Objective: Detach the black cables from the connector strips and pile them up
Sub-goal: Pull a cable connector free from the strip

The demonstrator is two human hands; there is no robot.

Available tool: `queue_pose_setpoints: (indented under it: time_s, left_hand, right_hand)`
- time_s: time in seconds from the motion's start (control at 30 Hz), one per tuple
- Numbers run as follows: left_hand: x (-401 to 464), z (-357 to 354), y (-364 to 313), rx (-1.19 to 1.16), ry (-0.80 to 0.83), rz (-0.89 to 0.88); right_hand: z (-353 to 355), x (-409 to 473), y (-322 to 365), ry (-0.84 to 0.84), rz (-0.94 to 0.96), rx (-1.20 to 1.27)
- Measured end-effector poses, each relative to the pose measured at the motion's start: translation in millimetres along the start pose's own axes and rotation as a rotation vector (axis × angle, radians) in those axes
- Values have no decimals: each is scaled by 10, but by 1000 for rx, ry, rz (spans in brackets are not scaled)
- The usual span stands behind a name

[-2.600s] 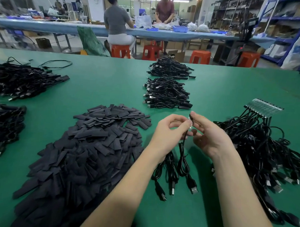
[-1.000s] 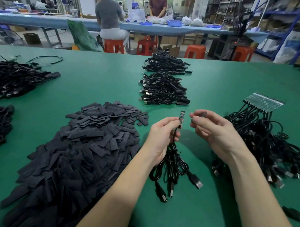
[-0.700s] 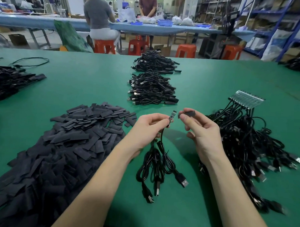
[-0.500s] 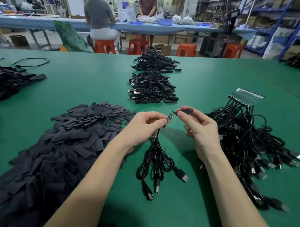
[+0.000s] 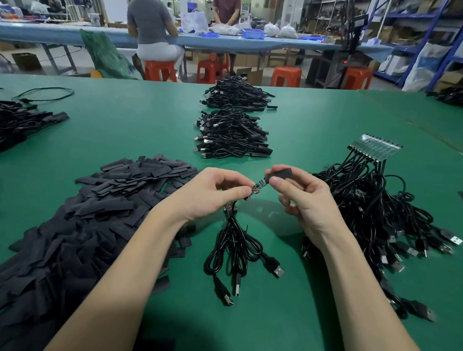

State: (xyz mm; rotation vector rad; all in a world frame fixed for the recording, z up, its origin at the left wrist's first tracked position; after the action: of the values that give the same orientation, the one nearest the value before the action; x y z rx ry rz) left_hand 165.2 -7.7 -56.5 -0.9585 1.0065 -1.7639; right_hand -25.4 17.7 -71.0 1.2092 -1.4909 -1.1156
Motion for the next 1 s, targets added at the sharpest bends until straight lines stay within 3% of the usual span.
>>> queue_pose_setpoints:
  time_s: [0.23, 0.63, 0.83, 1.0]
  left_hand:
    - [-12, 37, 3, 36, 37, -26]
    - [-34, 6, 3, 121, 136, -56]
    - [-14, -12, -9, 33, 58, -63]
    - [-4, -45, -10, -104, -49, -23]
  right_hand:
    - [44, 10, -13, 100, -25, -2]
    - [139, -45, 44, 290, -92, -206]
    - [1, -21, 56, 169, -3, -164]
    - [-7, -1, 13, 27, -60, -34]
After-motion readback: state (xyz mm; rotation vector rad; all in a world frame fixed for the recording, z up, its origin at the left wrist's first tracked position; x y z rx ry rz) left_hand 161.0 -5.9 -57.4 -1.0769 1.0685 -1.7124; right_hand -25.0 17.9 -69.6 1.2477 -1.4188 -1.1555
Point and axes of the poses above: each hand's wrist, its own x-axis towards the middle knuckle, its own z-axis out of the back of the hand, y = z × x, the point moved 4 cm from there along x, towards the middle knuckle, and after that the axes turned 9 degrees about -y, right-handed, at the moved point
